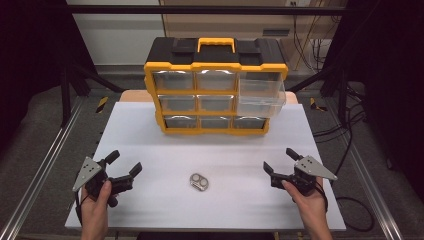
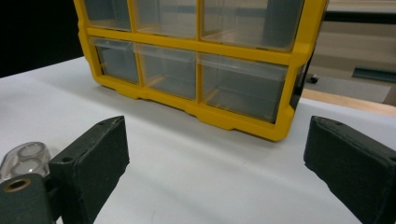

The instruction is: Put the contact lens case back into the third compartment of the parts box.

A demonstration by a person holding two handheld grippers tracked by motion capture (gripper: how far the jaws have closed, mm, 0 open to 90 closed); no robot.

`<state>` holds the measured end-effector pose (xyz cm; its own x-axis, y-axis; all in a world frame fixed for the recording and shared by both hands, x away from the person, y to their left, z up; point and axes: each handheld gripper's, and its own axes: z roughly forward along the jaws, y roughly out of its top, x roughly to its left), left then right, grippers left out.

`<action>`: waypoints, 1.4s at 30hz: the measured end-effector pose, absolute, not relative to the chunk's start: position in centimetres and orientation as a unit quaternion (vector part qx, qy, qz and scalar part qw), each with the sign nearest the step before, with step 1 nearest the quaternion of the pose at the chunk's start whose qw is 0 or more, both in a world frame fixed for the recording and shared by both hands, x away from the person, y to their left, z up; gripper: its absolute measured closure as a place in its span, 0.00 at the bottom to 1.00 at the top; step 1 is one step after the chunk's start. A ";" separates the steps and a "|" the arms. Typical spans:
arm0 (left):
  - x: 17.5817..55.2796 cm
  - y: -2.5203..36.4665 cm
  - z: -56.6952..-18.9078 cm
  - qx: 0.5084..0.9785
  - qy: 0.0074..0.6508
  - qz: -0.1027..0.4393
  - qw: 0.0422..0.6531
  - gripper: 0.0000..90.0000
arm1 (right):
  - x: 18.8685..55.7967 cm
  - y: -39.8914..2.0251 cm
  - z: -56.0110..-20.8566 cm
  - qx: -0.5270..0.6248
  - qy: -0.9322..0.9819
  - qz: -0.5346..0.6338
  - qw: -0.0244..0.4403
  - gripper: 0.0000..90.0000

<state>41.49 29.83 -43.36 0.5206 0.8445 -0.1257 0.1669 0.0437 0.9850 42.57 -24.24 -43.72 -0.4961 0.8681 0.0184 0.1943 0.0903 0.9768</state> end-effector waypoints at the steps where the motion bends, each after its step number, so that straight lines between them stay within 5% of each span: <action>1: 41.5 29.8 -43.4 0.635 0.399 0.283 0.598 0.03 | 42.5 -24.2 -43.7 0.400 0.671 0.543 0.309 0.09; 15: 41.4 29.4 -43.4 0.643 0.392 0.279 0.596 0.03 | 42.8 -21.1 -43.8 0.408 0.734 0.492 0.230 0.10; 42: 41.5 29.2 -43.6 0.638 0.391 0.291 0.596 0.03 | 43.0 -11.9 -44.6 0.335 0.809 0.457 0.157 0.09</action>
<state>41.52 29.15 -43.56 0.5251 0.8457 -0.0951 0.1519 0.0169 0.9883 43.04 -11.90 -44.65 -0.7259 0.6858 0.0519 0.3984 0.3578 0.8445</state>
